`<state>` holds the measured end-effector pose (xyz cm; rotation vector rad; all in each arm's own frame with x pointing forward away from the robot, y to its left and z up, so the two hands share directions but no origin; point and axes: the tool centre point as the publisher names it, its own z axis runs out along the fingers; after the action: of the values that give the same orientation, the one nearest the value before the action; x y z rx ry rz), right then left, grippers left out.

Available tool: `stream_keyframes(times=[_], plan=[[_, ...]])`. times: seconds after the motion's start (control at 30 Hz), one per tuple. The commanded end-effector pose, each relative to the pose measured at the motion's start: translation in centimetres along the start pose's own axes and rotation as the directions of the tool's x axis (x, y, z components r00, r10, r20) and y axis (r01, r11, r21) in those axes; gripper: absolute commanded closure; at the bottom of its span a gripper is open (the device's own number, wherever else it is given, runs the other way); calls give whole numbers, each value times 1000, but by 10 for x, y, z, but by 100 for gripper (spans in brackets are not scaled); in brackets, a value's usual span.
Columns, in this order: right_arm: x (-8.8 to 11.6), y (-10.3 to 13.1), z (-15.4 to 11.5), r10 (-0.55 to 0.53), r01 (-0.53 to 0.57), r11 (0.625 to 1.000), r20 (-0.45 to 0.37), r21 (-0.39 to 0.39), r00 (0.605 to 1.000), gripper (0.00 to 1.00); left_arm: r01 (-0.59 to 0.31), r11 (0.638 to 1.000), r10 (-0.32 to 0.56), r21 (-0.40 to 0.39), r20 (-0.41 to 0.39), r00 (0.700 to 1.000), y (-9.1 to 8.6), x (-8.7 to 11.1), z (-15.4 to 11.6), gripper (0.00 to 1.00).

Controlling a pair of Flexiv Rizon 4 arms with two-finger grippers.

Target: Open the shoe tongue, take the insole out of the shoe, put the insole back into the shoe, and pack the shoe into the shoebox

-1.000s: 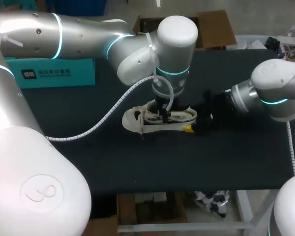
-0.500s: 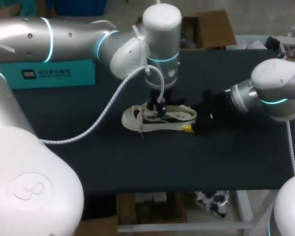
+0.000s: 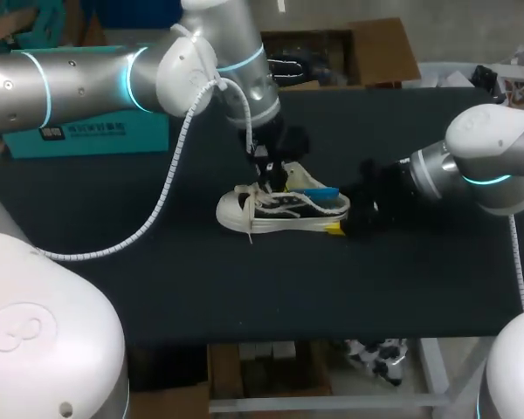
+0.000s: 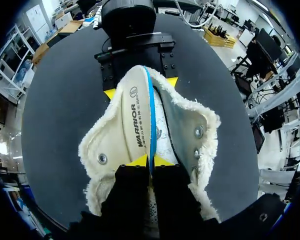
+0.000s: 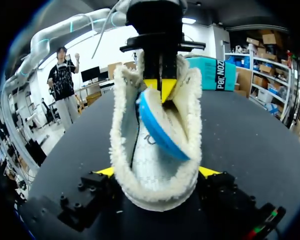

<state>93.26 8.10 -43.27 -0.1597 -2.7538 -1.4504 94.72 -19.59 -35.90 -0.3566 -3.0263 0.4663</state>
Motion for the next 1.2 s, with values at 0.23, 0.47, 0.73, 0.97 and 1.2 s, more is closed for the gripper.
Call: stream_keyframes(times=[0.23, 0.47, 0.73, 0.97, 1.2], plan=[[0, -7, 5, -1, 1, 1000, -6, -2, 1000, 100, -48, 996, 48, 74, 4, 999, -22, 12, -25, 100], [0, -7, 5, -1, 1, 1000, -6, -2, 1000, 100, -65, 996, 65, 58, 0, 998, -42, 10, -23, 100], [0, -7, 5, -1, 1, 1000, -6, -2, 1000, 100, -65, 997, 64, 35, 19, 998, -58, 17, -16, 61], [0, -7, 5, -1, 1, 1000, -6, -2, 1000, 100, -87, 995, 87, 39, 24, 996, -73, 23, -12, 60], [0, -7, 5, -1, 1, 1000, -6, -2, 1000, 100, -131, 991, 130, 36, 43, 991, -87, 29, -10, 60]])
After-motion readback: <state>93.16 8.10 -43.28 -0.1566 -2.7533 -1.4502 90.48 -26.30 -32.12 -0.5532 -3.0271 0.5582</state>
